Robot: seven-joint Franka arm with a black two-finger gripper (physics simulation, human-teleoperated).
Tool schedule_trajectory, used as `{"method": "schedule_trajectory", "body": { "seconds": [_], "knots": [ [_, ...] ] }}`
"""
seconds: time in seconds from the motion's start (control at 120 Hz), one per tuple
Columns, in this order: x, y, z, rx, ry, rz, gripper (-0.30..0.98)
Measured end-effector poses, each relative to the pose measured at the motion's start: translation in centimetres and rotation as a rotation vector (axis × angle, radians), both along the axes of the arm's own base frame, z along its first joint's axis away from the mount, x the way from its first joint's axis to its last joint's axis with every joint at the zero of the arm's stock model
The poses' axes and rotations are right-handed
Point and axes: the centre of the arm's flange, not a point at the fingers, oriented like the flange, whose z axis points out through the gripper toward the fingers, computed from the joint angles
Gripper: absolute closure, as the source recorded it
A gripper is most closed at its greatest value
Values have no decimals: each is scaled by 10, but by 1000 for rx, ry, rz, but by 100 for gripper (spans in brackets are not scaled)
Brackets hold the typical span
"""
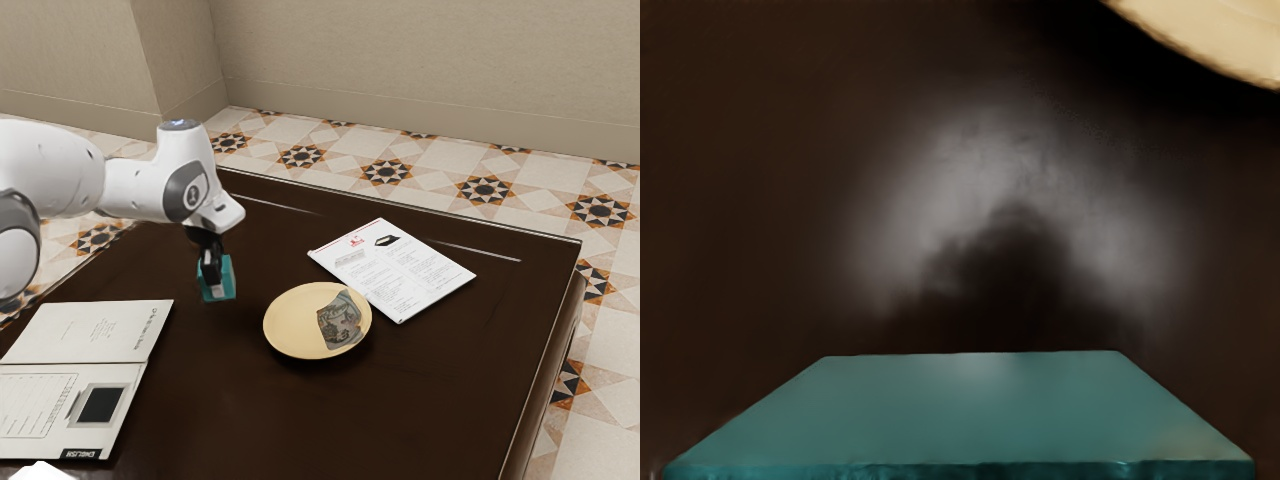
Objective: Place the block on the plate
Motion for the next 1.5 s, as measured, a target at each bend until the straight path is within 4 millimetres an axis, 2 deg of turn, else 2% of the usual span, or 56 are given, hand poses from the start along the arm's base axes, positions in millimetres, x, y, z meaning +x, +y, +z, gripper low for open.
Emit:
{"method": "schedule_trajectory", "body": {
  "seconds": [0.1,0.2,0.258,0.317,0.4,0.45,0.517,0.583,0.633,0.767,0.85,0.933,1.05,1.333,1.425,1.5],
  "knots": [
    [-1,-37,37,-16,-27,-60,30],
    [-4,-91,50,-28,-19,-147,30],
    [-8,-130,54,-33,-9,-210,30],
    [-9,-161,53,-34,1,-259,31],
    [0,-191,45,-30,10,-304,31],
    [9,-205,32,-23,20,-323,31],
    [22,-214,3,-8,46,-334,31],
    [29,-215,-19,3,68,-334,30],
    [31,-216,-27,7,77,-335,27],
    [32,-215,-27,5,78,-333,17],
    [33,-214,-19,0,68,-329,11],
    [32,-215,9,-16,42,-328,8],
    [24,-211,60,-59,29,-314,4],
    [-7,-123,184,-59,7,-203,1],
    [-22,-112,221,-64,-15,-185,1],
    [-29,-109,233,-66,-12,-177,1]
  ]
}}
